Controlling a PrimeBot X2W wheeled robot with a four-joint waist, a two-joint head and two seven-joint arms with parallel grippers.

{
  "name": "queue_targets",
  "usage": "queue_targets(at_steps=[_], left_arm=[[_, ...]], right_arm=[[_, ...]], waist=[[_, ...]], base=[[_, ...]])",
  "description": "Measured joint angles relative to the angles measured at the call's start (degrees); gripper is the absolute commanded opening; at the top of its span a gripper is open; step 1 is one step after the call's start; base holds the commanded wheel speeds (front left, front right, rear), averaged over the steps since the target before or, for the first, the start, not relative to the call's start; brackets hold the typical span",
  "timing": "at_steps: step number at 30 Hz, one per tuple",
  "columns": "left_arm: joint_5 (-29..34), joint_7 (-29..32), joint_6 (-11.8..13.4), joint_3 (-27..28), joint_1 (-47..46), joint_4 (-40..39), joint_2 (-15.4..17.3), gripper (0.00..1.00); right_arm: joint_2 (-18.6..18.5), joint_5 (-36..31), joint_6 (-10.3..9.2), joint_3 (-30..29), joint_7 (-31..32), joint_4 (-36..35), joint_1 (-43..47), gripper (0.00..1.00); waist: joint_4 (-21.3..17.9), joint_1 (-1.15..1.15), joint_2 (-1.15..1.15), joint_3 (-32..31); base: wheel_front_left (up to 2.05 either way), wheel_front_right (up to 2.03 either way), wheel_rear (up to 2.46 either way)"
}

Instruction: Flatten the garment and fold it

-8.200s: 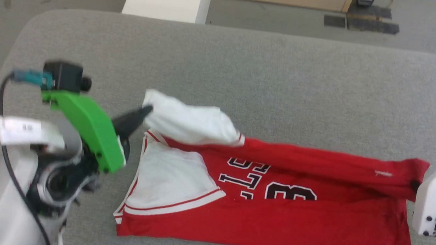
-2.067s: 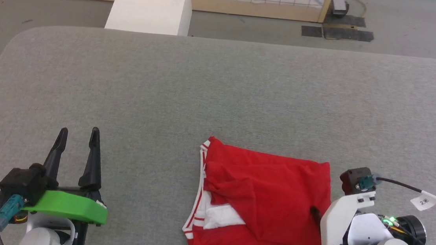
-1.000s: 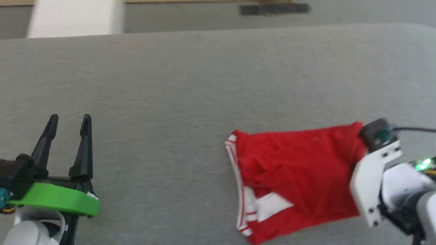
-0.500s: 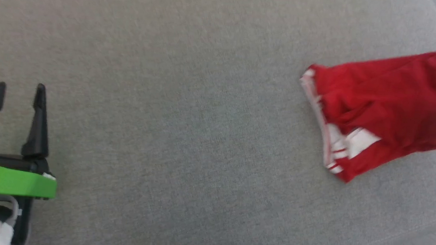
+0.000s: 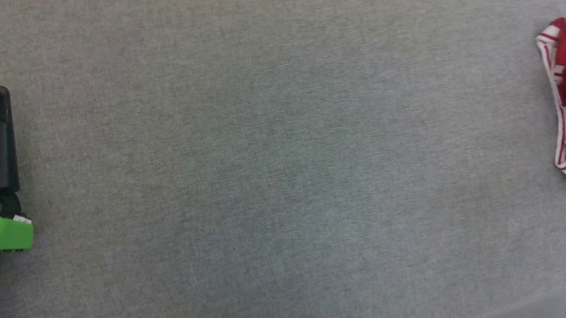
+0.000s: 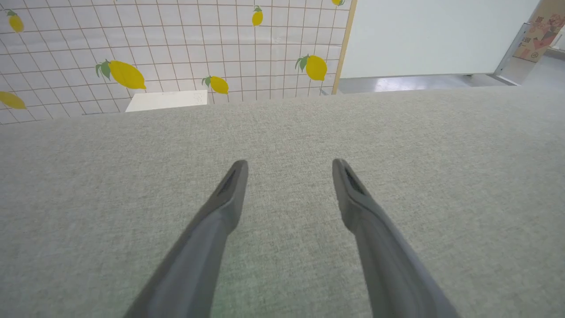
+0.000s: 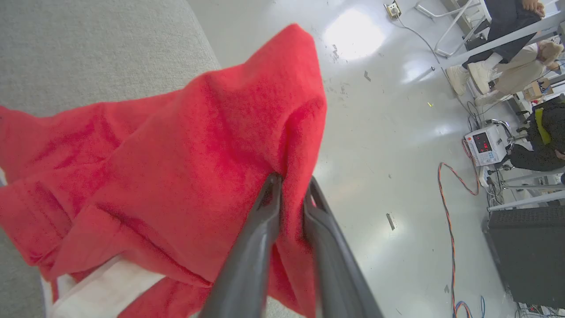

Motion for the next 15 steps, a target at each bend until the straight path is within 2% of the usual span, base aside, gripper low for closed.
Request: queue_targets(at_steps=[3, 8, 15], left_arm=[[0.00, 0.18, 0.24, 0.30, 0.03, -0.57, 0.12, 1.00], [-0.01, -0.13, 0.57, 0.58, 0.19, -0.36, 0.16, 1.00], [-0.40, -2.21, 0.83, -0.92, 0.26, 2.22, -1.36, 1.00]], right_arm=[[0.69, -1.56, 0.00, -1.80, -1.44, 0.26, -0.70, 1.00], [0.63, -2.04, 0.00, -1.07, -4.44, 0.11, -1.82, 1.00], [-0.60, 2.40, 0.00, 7.24, -9.47, -3.35, -5.31, 1.00]], waist=[[0.58, 0.00, 0.00, 0.74], [1.00, -0.01, 0.00, 0.10], [1.13, -0.01, 0.00, -3.74]], base=[[0.00, 0.00, 0.00], [0.00, 0.00, 0.00], [0.00, 0.00, 0.00]])
